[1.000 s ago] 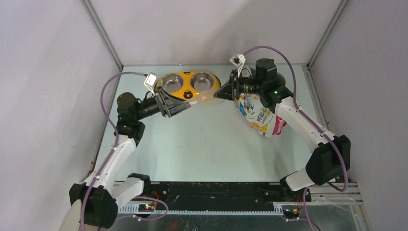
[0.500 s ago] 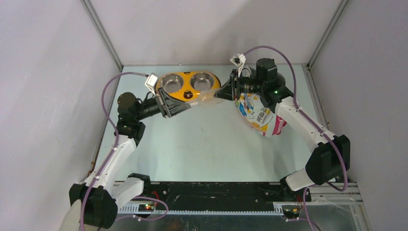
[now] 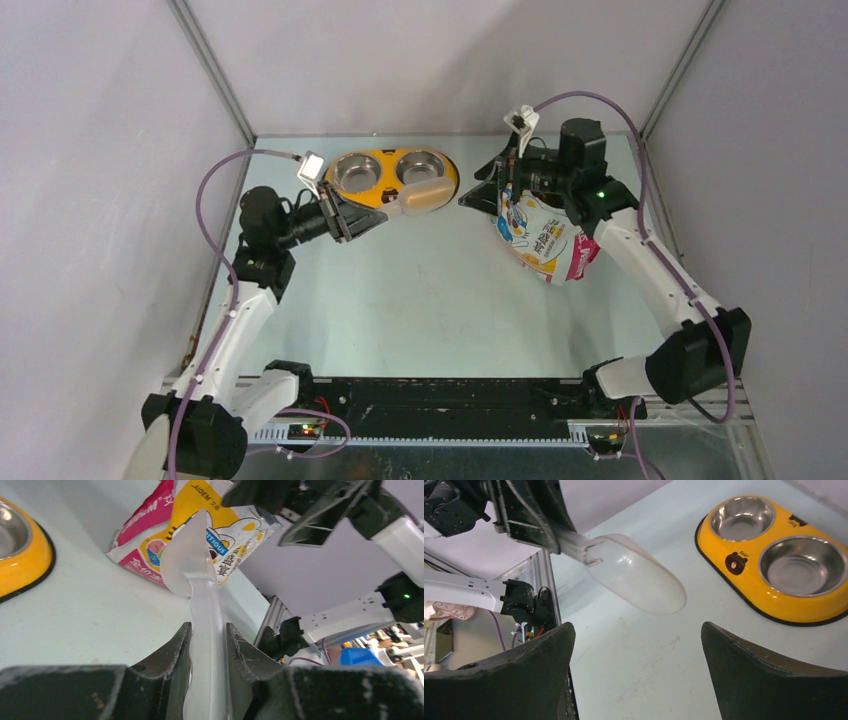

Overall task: Serve the pet food
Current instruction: Adjust the spatula.

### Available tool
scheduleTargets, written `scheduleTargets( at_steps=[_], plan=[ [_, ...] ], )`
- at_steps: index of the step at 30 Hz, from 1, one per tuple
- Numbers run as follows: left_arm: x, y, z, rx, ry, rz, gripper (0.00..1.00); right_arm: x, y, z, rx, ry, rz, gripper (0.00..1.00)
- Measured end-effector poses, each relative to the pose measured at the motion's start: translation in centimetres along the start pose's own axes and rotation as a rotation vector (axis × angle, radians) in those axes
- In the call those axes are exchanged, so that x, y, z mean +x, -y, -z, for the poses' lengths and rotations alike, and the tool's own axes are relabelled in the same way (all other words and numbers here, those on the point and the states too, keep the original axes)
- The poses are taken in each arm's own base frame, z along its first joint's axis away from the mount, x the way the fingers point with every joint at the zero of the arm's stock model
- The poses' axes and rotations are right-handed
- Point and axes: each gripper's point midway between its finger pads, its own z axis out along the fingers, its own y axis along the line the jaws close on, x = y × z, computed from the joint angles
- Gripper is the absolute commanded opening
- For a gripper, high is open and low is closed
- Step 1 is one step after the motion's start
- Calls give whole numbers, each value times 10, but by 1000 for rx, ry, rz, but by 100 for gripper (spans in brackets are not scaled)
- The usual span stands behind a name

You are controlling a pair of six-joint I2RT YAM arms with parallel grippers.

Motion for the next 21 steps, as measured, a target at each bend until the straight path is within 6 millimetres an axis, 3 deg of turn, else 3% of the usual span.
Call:
scheduleTargets(
  at_steps=[6,14,21],
  plan=[
    [-3,-9,5,-71,-6,-61,0,-25,-14,32,43,66,63,100],
    [-22,-27,16,-251,-8,-201,0,-31,4,59,96,91,30,100],
    [-25,-44,35,-404,-63,-309,0,-46,10,84,291,139,122,100]
  ],
)
